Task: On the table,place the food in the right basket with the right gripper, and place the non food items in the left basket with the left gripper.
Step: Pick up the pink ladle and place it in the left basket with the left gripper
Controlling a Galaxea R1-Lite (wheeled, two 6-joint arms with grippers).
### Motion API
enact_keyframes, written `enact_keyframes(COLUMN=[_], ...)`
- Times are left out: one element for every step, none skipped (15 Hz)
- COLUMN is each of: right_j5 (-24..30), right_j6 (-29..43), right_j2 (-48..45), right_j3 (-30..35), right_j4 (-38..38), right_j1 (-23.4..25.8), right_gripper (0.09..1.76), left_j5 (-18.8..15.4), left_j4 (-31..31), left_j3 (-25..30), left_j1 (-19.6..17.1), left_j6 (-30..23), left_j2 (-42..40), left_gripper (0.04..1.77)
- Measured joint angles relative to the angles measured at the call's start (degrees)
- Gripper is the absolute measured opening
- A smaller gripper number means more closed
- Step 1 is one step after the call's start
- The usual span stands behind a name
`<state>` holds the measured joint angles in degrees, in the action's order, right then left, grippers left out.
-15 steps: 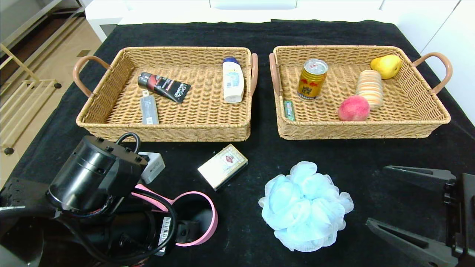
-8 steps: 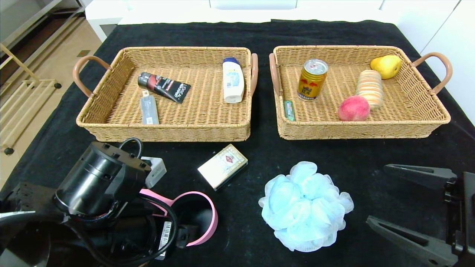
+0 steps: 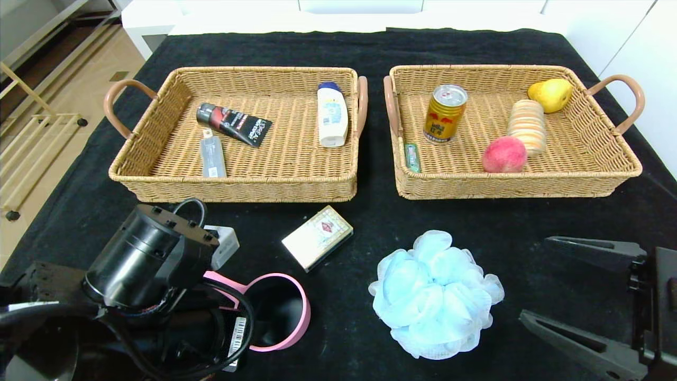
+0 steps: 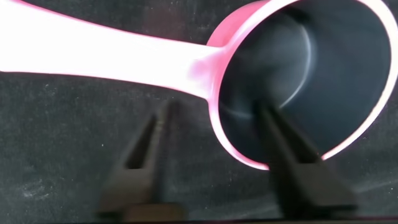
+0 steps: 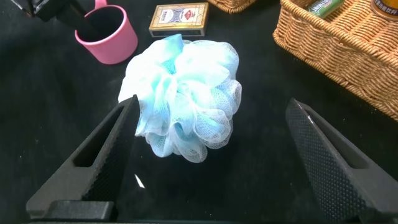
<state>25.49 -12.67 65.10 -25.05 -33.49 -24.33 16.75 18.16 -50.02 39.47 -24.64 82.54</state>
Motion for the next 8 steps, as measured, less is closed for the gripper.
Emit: enact_keyframes(right_j5=[0.0,0.0,0.0,0.0,0.0,0.0,0.0,0.0], right_j6=[0.0,0.0,-0.1,-0.1,-0.1,-0.1,-0.1,-0.1], right_j2=[0.1,0.2,0.3,0.3,0.4,0.4,0.5,0.5], right_j3=[0.0,0.0,0.0,0.0,0.0,0.0,0.0,0.0], right_j4=[0.0,0.0,0.0,0.0,0.0,0.0,0.0,0.0], right_j1=[0.0,0.0,0.0,0.0,0.0,-0.1,-0.1,-0.1], right_gripper=[1.71,1.71,1.71,1.71,1.71,1.71,1.71,1.71], left_j5=[0.0,0.0,-0.2,0.0,0.0,0.0,0.0,-0.1], left_j4=[0.0,0.0,-0.1,-0.1,-0.3,-0.3,-0.3,-0.4], left_j3=[0.0,0.0,0.2,0.4,0.4,0.4,0.4,0.4], left_j1=[0.0,0.0,0.0,0.0,0.0,0.0,0.0,-0.1], left_j6=[0.0,0.0,0.2,0.1,0.1,0.1,0.1,0.1], left_j2=[0.1,0.2,0.3,0.3,0.3,0.3,0.3,0.3], left_gripper=[0.82,0.65,0.09,0.16,0.16,0.16,0.16,0.16])
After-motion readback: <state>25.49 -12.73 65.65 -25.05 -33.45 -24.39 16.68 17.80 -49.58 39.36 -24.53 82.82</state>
